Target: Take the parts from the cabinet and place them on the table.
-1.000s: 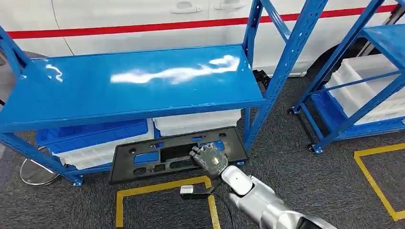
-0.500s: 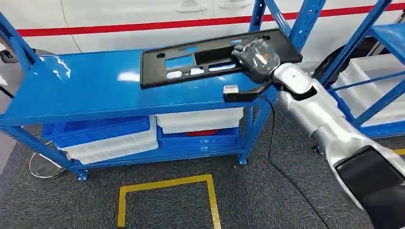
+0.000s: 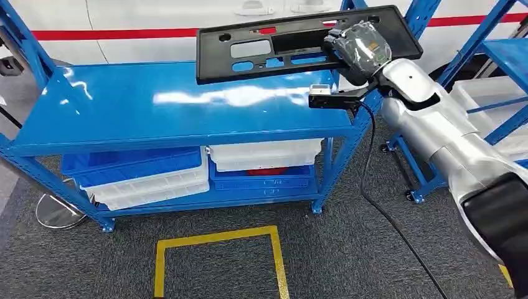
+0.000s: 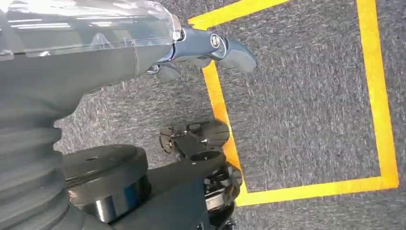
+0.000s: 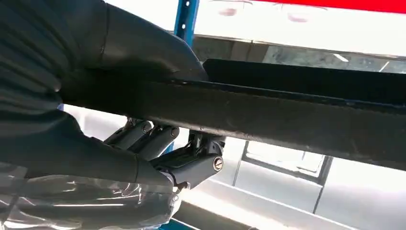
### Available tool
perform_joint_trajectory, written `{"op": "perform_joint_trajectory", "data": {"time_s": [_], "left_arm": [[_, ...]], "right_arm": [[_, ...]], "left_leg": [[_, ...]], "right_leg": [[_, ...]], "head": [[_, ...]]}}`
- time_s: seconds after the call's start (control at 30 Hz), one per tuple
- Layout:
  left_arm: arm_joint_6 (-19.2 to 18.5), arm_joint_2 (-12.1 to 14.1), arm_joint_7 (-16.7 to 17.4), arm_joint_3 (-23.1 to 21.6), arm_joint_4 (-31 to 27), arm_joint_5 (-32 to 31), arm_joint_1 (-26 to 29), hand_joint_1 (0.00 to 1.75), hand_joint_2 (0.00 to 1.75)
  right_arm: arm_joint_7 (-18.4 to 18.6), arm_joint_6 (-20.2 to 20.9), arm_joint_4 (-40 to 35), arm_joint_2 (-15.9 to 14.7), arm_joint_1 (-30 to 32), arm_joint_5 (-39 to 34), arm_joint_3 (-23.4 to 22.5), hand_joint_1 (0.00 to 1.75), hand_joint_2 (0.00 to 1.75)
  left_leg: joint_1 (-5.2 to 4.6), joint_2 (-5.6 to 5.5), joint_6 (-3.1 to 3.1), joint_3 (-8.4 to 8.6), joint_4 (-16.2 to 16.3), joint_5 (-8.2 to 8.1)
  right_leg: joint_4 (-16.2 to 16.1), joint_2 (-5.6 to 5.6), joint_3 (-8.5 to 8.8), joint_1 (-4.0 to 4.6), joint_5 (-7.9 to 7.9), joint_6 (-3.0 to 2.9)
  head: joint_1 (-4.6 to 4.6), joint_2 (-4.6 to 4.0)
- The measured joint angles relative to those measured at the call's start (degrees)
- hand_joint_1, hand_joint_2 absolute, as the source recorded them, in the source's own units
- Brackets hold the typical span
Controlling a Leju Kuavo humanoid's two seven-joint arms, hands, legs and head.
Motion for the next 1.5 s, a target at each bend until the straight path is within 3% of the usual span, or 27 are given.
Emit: {"op": "perform_joint_trajectory", "data": {"time_s": [0.07,0.2,0.3,0.43,0.6,0.63,0.67,0.7,0.77,0.8,0.83,0.87,0.9,0.93,0.97,1.0,1.03,1.13,1.17,1.2,1.27,1.3,1.33,1.37,1.4,1.47,1.5], "left_arm": [[0.68,0.0,-0.02,0.0,0.0,0.26,-0.15,0.0,1.75],[0.83,0.0,-1.57,0.02,0.0,0.59,-0.9,0.0,1.75],[0.57,0.0,-1.38,0.02,0.0,0.48,-1.54,0.0,1.75],[-1.47,-0.02,-0.41,0.02,0.0,0.81,-2.07,0.0,1.75],[-3.41,-0.02,0.35,0.02,0.0,0.65,-2.21,0.0,1.75],[-3.65,-0.07,0.61,0.0,0.0,0.37,-2.26,0.0,1.75],[-3.87,-0.2,0.79,0.0,0.0,0.22,-2.35,0.0,1.75],[-3.87,-0.24,1.03,0.0,0.0,0.02,-2.5,0.0,1.75],[-3.89,-0.26,1.25,0.0,0.0,-0.29,-2.74,0.0,1.75],[-3.89,-0.28,1.38,-0.04,0.0,-0.5,-2.76,0.0,1.75],[-3.87,-0.28,1.59,-0.15,0.0,-0.72,-2.77,0.0,1.75],[-3.85,-0.35,1.79,-0.28,0.0,-1.01,-2.79,0.0,1.75],[-3.74,-0.42,1.97,-0.33,0.0,-1.12,-2.83,0.0,1.75],[-3.61,-0.46,2.27,-0.35,0.0,-1.42,-2.92,0.0,1.75],[-3.5,-0.52,2.45,-0.37,0.0,-1.57,-3.07,0.0,1.75],[-3.34,-0.5,2.69,-0.39,0.0,-1.83,-3.21,0.0,1.75],[-3.35,-0.68,2.84,-0.48,0.0,-2.14,-3.2,0.0,1.75],[-3.35,-0.81,3.43,-0.98,0.0,-2.69,-3.11,0.0,1.75],[-3.35,-0.83,3.72,-1.23,0.0,-2.89,-3.16,0.0,1.75],[-3.34,-0.83,4.02,-1.49,0.0,-3.28,-3.22,0.0,1.75],[-3.37,-0.83,4.57,-1.88,0.0,-3.98,-3.4,0.0,1.75],[-3.37,-0.83,4.85,-2.01,0.0,-4.28,-3.45,0.0,1.75],[-3.37,-0.83,5.03,-2.21,0.0,-4.59,-3.45,0.0,1.75],[-3.41,-0.81,5.33,-2.58,0.0,-5.1,-3.45,0.0,1.75],[-3.48,-0.79,5.49,-2.93,0.0,-5.29,-3.47,0.0,1.75],[-3.74,-0.81,5.9,-3.32,0.0,-5.9,-3.59,0.0,1.75],[-3.87,-0.81,6.06,-3.52,0.0,-6.32,-3.71,0.0,1.75]], "right_arm": [[-0.15,-0.72,0.37,0.18,-0.21,-0.63,0.59,1.75,1.75],[-0.02,-0.83,1.7,1.53,-1.29,-1.57,1.42,1.75,1.75],[-0.04,-1.2,3.61,2.89,-2.57,-1.97,1.9,1.75,1.75],[-0.09,-5.71,6.49,4.37,-2.37,-1.64,1.99,1.75,1.75],[0.96,-5.74,8.81,6.14,-1.51,-0.85,1.99,1.75,1.75],[1.07,-5.22,9.01,6.19,-1.52,-0.74,1.99,1.75,1.75],[1.18,-4.74,9.33,6.14,-1.41,-0.65,1.99,1.75,1.75],[1.18,-4.48,9.51,5.99,-1.41,-0.65,1.97,1.75,1.75],[0.9,-4.26,9.64,5.64,-1.27,-0.63,1.97,1.75,1.75],[0.9,-4.22,9.66,5.6,-1.07,-0.43,1.97,1.75,1.75],[0.9,-4.17,9.66,5.57,-0.92,-0.32,1.97,1.75,1.75],[0.9,-3.91,9.66,5.57,-0.91,0.0,1.97,1.75,1.75],[0.9,-3.6,9.64,5.6,-0.94,0.18,1.97,1.75,1.75],[0.9,-3.41,9.59,5.64,-1.03,0.4,1.97,1.75,1.75],[0.9,-3.14,9.55,5.73,-1.15,0.44,1.94,1.75,1.75],[0.92,-2.93,9.55,5.92,-1.19,0.55,1.92,1.75,1.75],[0.94,-2.73,9.51,6.08,-1.21,0.66,1.92,1.75,1.75],[1.07,-2.6,9.51,6.78,-1.17,1.18,1.92,1.75,1.75],[1.18,-2.51,9.51,7.17,-1.27,1.36,1.94,1.75,1.75],[1.29,-2.42,9.51,7.45,-1.39,1.38,1.94,1.75,1.75],[1.51,-1.86,9.57,7.58,-1.55,1.36,1.92,1.75,1.75],[1.55,-1.61,9.62,7.54,-1.62,1.34,1.92,1.75,1.75],[1.53,-1.59,9.64,7.5,-1.61,1.25,1.92,1.75,1.75],[1.38,-1.68,9.66,7.19,-1.59,1.01,1.92,1.75,1.75],[1.1,-1.72,9.66,6.8,-1.58,0.83,1.9,1.75,1.75],[0.62,-2.14,8.97,5.43,-0.98,0.16,1.75,1.75,1.75],[0.46,-2.53,8.21,4.37,-0.36,-0.42,1.55,1.75,1.75]], "left_leg": [[-0.01,0.01,0.12,-0.17,0.02,0.1],[-0.01,0.1,0.13,-0.52,0.01,0.34],[0.0,0.21,-0.05,-0.64,0.0,0.48],[0.05,0.21,-0.24,-0.61,-0.13,0.63],[-0.32,0.19,0.13,-0.73,0.04,1.11],[0.18,0.2,0.45,-0.57,-0.94,1.76],[0.45,0.49,0.52,-0.37,-1.63,2.37],[0.54,0.54,0.78,-0.57,-1.97,2.77],[0.61,0.54,0.68,-1.4,-1.89,3.31],[0.61,0.54,0.61,-1.85,-1.83,3.53],[0.69,0.53,0.44,-2.29,-1.68,3.84],[0.87,0.5,0.19,-2.81,-1.45,4.08],[1.14,0.41,-0.05,-3.33,-1.16,4.26],[1.48,0.32,-0.33,-3.83,-0.78,4.44],[1.56,0.12,-0.8,-4.3,-0.25,4.63],[1.53,-0.3,-1.47,-4.63,-0.39,5.06],[1.5,-0.53,-1.86,-4.54,-0.37,5.33],[1.61,-1.17,-3.4,-4.84,-1.31,6.94],[1.84,-1.08,-3.58,-5.43,-0.83,5.9],[1.81,-0.76,-3.44,-6.66,1.57,2.59],[1.82,-0.47,-3.47,-8.98,10.38,-4.2],[1.75,-0.47,-3.57,-9.83,14.73,-6.27],[1.75,-0.46,-3.61,-9.88,17.58,-6.8],[1.75,-0.46,-3.54,-8.73,18.06,-5.92],[1.72,-0.46,-3.38,-6.69,16.27,-4.43],[1.71,-0.56,-2.84,-0.08,7.91,-1.9],[1.71,-1.0,-2.5,3.26,2.51,-4.02]], "right_leg": [[-0.02,0.0,-0.14,-0.03,0.09,0.49],[0.01,0.11,-0.56,-0.03,0.33,0.82],[0.14,0.22,-0.81,-0.02,0.4,0.75],[0.15,0.22,-0.85,0.04,0.46,0.65],[-0.02,0.2,-0.85,-0.36,1.14,1.04],[-0.02,0.2,-0.84,0.02,1.34,1.29],[0.57,0.79,-1.14,-0.47,-0.18,1.38],[2.95,1.36,-2.1,-0.52,-2.81,1.55],[11.86,1.73,-5.18,-0.98,-8.14,2.14],[15.79,1.73,-6.35,-1.27,-9.84,2.4],[17.36,1.75,-6.43,-1.51,-10.07,2.6],[16.01,1.74,-5.12,-1.78,-9.1,2.82],[12.34,1.72,-2.59,-2.05,-7.41,3.11],[7.16,1.67,0.83,-2.33,-5.59,3.41],[1.66,1.49,4.19,-2.68,-5.19,3.8],[1.76,1.77,4.24,-1.91,-5.54,3.38],[1.72,2.02,3.85,-1.8,-4.84,2.48],[1.45,1.8,2.93,-1.63,-4.03,0.94],[1.04,1.49,2.64,-1.91,-3.12,0.2],[0.96,1.46,1.92,-1.78,-2.47,-0.38],[0.98,1.16,0.57,-1.54,-1.39,-0.74],[1.01,1.07,-0.17,-1.36,-0.86,-0.8],[1.05,1.05,-0.92,-1.2,-0.25,-0.83],[1.06,1.06,-1.78,-1.09,0.39,-0.79],[1.09,1.13,-2.5,-1.06,0.97,-0.66],[1.14,1.26,-3.59,-1.06,1.99,-0.17],[1.23,1.23,-3.97,-1.06,2.45,0.24]], "head": [[0.0,0.0],[0.0,0.0],[0.0,0.0],[0.0,0.0],[0.0,0.0],[0.0,0.0],[0.02,0.0],[0.02,0.0],[0.02,0.0],[0.02,0.0],[0.02,0.0],[0.02,0.0],[0.02,0.0],[0.02,0.0],[0.02,0.0],[0.02,0.0],[0.02,0.0],[0.02,0.0],[0.0,0.0],[0.02,0.0],[0.0,0.0],[0.0,0.0],[0.0,0.0],[0.0,0.0],[0.0,0.0],[0.0,0.0],[0.0,0.0]]}}
